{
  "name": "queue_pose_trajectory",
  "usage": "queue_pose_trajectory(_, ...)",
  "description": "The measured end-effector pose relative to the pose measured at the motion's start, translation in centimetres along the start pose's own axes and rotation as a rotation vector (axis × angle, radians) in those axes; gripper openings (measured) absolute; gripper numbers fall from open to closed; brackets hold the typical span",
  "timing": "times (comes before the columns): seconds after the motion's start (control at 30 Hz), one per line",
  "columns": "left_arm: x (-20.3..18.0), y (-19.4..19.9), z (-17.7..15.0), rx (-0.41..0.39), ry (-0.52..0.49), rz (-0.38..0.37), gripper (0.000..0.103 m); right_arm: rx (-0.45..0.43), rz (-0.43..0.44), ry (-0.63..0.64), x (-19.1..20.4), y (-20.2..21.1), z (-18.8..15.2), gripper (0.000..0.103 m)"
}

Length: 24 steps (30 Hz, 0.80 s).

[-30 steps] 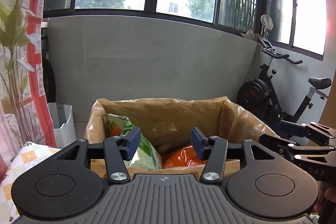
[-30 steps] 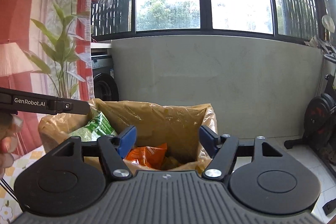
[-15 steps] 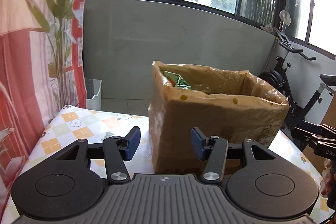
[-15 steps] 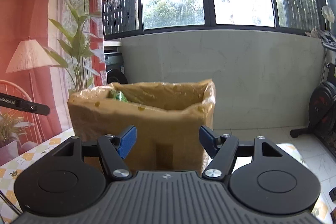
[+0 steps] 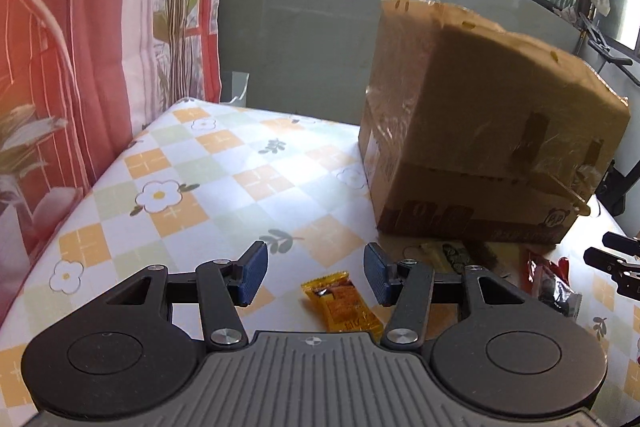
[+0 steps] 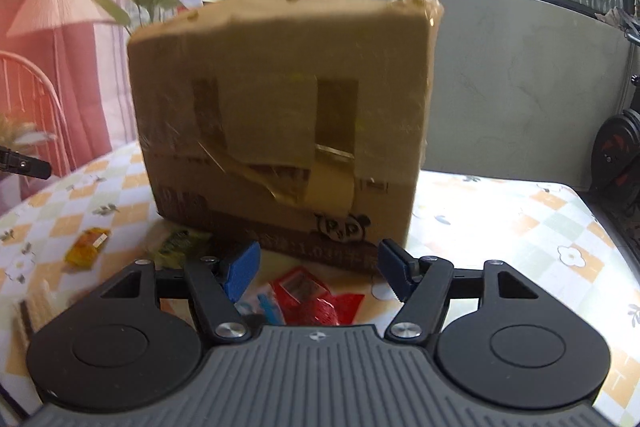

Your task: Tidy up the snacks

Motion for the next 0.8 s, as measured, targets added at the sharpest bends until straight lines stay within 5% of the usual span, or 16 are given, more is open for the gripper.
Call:
queue_pose_trajectory(0.17,-0.4,-1.4,-1.4,0.036,0.005,0.001,0.056,0.090,-0.041,0.101,-1.3,-1.7,-1.0,0.067)
queue_pose_trajectory(0.4,-0.3,-2.5,-1.7,0.056,0.005,0.005,0.056,0.194,0.027,0.241,-0.8,-3.1,-2.6,0.068)
queue_pose_trajectory(0.8,-0.7,-3.3,-2.4,0.085,-0.007,0.006,0.056,0.223,0.118,0.334,0.8,-4.9,-2.2,0.081)
Point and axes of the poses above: each gripper's, at about its wrist camera, not at the fingertips, and y roughly against the way its jaws point, x to its left, z to its top, the point moved 3 cm from there along -y, roughly the way its jaws point, and after that the axes turned 4 degrees about z, right-handed, at the moved point
